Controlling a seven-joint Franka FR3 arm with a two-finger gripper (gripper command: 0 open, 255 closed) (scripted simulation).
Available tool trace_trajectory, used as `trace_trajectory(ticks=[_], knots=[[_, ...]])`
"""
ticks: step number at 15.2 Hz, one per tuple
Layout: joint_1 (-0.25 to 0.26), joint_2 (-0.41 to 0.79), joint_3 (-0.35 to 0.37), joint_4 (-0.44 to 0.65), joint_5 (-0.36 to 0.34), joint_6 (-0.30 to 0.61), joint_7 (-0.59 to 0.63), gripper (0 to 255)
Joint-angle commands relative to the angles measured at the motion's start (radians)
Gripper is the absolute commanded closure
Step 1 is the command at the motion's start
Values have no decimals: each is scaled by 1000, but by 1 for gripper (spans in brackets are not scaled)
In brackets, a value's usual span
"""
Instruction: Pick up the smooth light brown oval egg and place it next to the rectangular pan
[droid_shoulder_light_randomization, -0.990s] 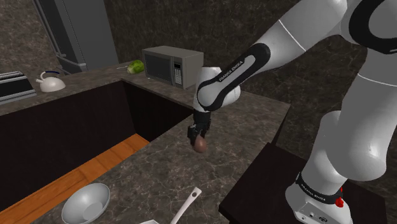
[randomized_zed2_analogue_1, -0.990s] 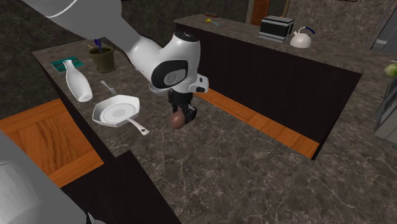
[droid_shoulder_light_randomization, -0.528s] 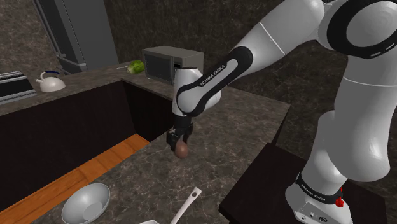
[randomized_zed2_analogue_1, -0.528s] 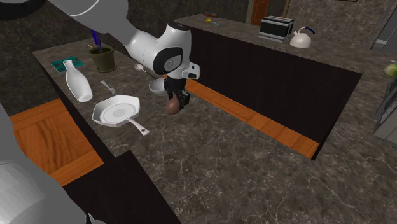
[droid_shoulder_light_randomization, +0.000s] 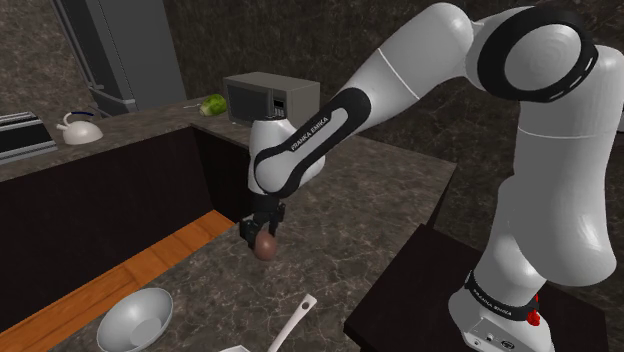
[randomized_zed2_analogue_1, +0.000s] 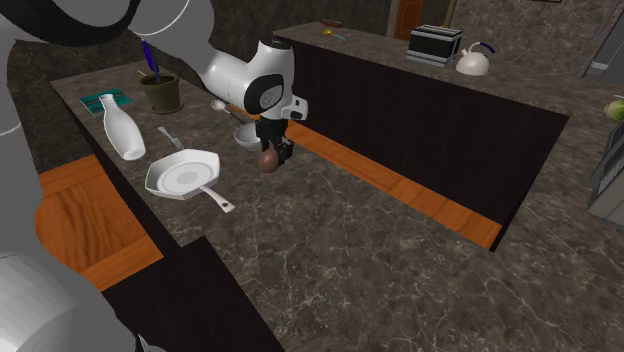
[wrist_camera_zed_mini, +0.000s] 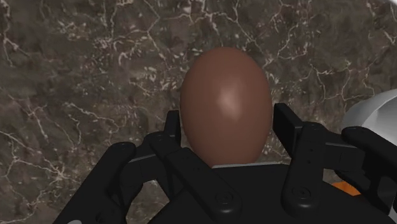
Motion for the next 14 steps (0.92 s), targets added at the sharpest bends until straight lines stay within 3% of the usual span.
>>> trace_trajectory(ticks=[1,14], knots=[[-1,20,2,-2,5,21,-6,255],[-8,159,18,-3,37,160,-50,255]])
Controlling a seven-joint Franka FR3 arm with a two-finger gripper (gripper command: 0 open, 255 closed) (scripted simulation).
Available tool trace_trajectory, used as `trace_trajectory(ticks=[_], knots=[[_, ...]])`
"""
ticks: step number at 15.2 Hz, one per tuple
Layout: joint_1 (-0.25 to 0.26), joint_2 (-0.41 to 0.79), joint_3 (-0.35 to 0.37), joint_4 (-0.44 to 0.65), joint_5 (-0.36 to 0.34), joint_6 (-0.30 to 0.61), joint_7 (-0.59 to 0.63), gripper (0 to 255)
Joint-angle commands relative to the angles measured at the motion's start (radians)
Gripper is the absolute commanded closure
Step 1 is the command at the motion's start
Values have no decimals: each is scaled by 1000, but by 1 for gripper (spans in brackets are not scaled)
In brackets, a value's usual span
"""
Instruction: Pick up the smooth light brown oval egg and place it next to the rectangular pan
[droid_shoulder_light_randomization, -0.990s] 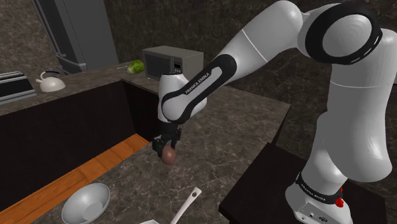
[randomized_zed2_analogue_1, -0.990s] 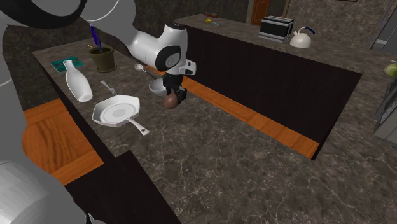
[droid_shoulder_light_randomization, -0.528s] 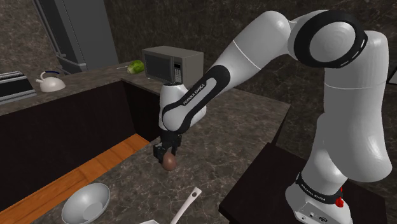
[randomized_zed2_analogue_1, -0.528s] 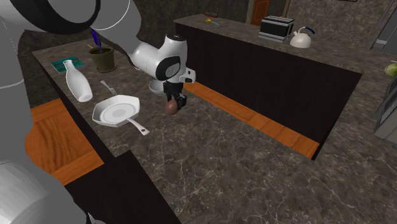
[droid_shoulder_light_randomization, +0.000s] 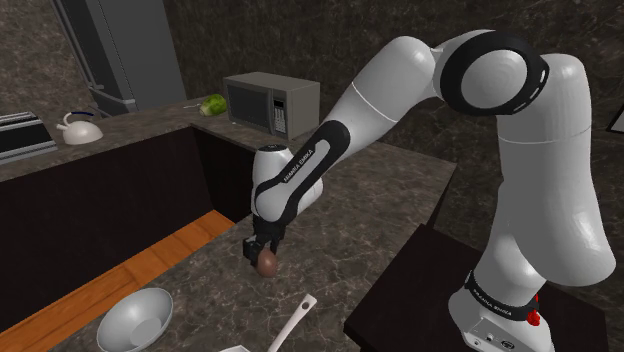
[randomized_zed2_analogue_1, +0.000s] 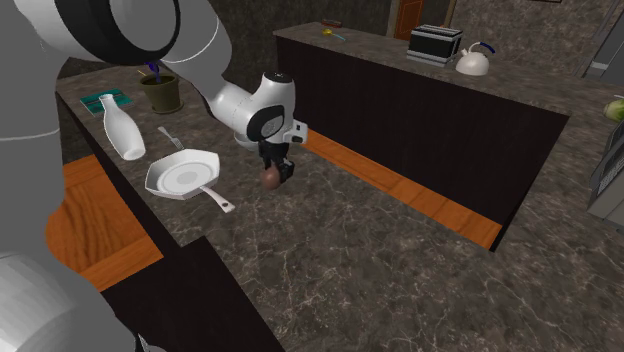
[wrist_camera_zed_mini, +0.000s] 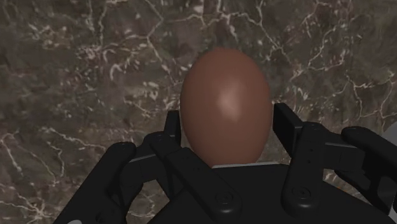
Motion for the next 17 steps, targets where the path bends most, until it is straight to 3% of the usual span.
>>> trace_trajectory(ticks=[1,7,14,15,17], knots=[[-3,24,3,3,5,22,-9,255],[-9,93,13,15,18,78,-28,255],[-9,93,13,15,18,78,-28,255],[-9,93,13,15,18,78,-28,0],[-9,93,13,15,18,78,-28,0]])
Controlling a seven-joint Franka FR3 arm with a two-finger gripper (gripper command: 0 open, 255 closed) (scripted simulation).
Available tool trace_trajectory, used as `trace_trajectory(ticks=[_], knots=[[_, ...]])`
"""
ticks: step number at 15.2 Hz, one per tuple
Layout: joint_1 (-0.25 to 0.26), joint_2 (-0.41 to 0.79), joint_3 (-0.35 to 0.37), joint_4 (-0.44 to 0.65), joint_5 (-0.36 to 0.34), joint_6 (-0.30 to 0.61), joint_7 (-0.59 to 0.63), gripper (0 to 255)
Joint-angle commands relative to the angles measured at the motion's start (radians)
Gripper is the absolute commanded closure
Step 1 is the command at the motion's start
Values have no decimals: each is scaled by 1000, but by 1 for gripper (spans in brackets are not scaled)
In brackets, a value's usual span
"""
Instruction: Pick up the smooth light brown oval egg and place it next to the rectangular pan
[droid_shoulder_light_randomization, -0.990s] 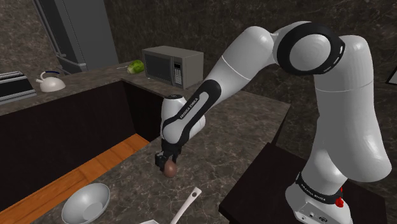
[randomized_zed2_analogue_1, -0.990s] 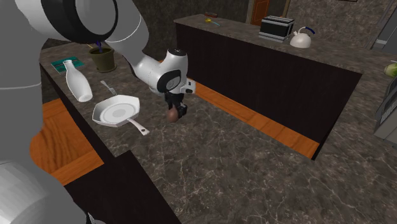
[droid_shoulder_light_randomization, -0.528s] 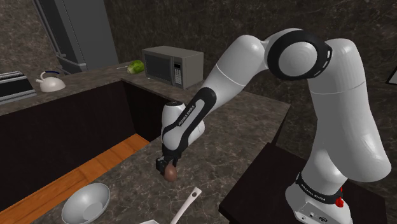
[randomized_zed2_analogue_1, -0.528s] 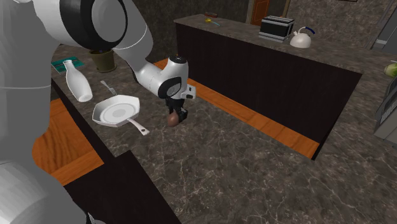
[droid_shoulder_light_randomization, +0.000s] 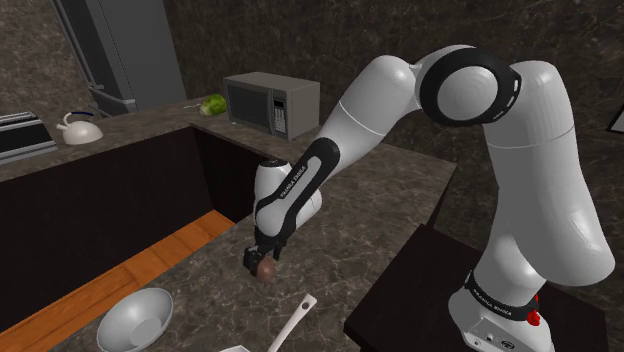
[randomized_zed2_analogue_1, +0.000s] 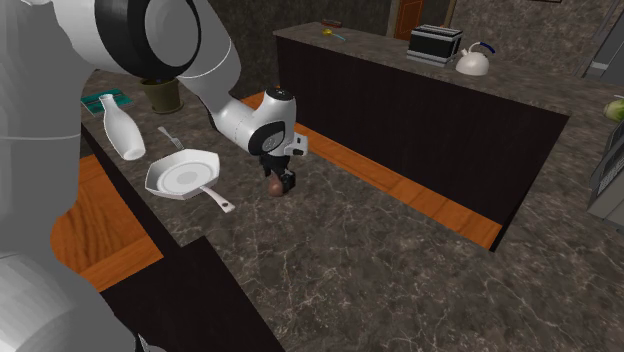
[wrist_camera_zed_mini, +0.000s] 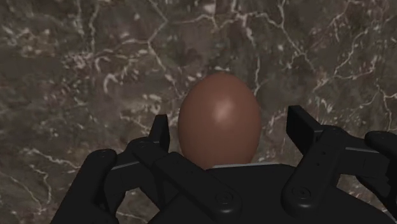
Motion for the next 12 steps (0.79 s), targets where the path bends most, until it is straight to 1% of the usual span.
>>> trace_trajectory(ticks=[1,3,7,12], knots=[[0,0,0,0,0,0,0,0],[0,0,0,0,0,0,0,0],[-5,-118,-15,-31,-16,-90,13,0],[-5,-118,-15,-31,-16,-90,13,0]])
